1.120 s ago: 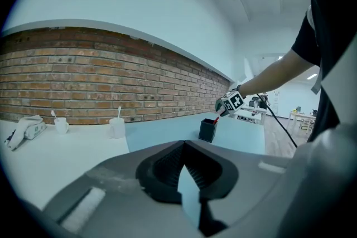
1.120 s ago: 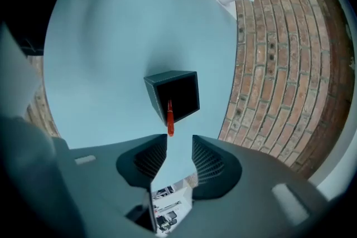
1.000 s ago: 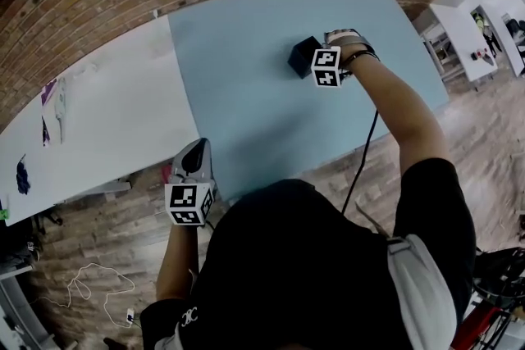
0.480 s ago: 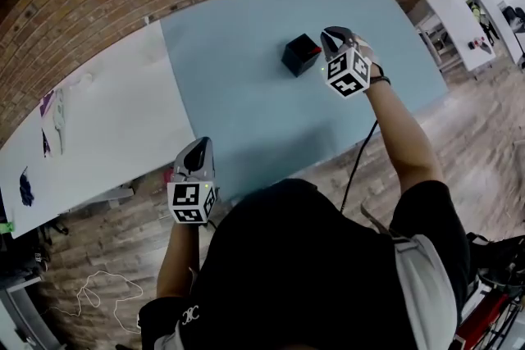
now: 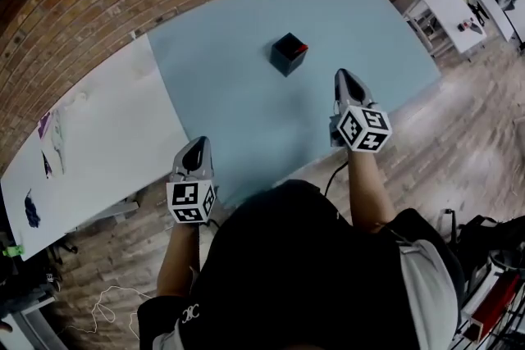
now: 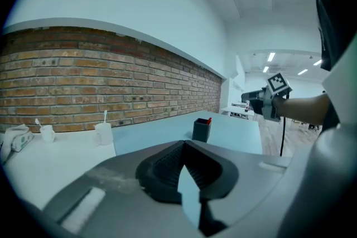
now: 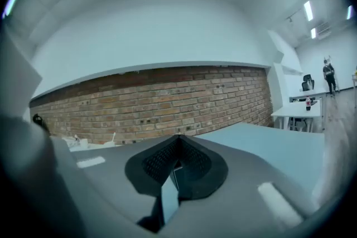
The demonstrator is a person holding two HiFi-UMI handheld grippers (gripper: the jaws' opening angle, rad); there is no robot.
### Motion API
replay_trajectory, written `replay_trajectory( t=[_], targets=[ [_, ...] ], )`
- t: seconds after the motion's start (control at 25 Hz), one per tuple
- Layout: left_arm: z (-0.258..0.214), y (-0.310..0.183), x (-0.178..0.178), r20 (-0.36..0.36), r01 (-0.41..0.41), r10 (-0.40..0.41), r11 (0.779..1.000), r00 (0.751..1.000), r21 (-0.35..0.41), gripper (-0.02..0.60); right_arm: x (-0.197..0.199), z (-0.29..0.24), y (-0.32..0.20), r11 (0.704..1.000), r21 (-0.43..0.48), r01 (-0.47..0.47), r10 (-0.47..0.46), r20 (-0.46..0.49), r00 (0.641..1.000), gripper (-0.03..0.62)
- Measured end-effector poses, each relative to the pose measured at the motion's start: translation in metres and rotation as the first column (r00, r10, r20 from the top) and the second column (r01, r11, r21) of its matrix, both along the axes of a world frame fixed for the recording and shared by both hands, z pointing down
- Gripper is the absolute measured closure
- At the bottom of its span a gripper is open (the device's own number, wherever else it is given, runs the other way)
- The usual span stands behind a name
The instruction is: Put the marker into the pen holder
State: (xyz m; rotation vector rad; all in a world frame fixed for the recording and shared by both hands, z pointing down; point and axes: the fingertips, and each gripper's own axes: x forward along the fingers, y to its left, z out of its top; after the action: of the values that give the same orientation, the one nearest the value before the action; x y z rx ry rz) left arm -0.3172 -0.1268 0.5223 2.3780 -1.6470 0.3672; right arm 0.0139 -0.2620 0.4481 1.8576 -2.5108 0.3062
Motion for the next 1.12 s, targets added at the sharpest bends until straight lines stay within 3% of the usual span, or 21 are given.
replay_trajectory(
  t=[0.16,0.32,0.8,1.12],
  targets=[
    [0.002,-0.004,0.002,0.014,-0.022,0.022,1.0,1.0,0.0,0.574,-0.009,0.031,0.021,0.998,-0.038,0.052,-0.056,-0.115,0.992,0.586],
    [0.003,-0.007,0.0,0.006,-0.015,0.015,1.0,1.0,-0.004,0.574,-0.014,0.032,0.03,0.998,-0.041,0.053,-0.056,-0.075,0.996,0.588],
    [0.008,0.003,0.0,0.019,-0.014,0.014,1.0,1.0,-0.017,0.574,-0.026,0.043,0.038,0.995,-0.063,0.083,-0.089,-0.111,0.99,0.588],
    [0.006,0.006,0.001,-0.015,-0.01,0.01,1.0,1.0,-0.014,0.574,-0.032,0.046,0.036,0.992,-0.079,0.1,-0.11,-0.126,0.986,0.588]
  ],
)
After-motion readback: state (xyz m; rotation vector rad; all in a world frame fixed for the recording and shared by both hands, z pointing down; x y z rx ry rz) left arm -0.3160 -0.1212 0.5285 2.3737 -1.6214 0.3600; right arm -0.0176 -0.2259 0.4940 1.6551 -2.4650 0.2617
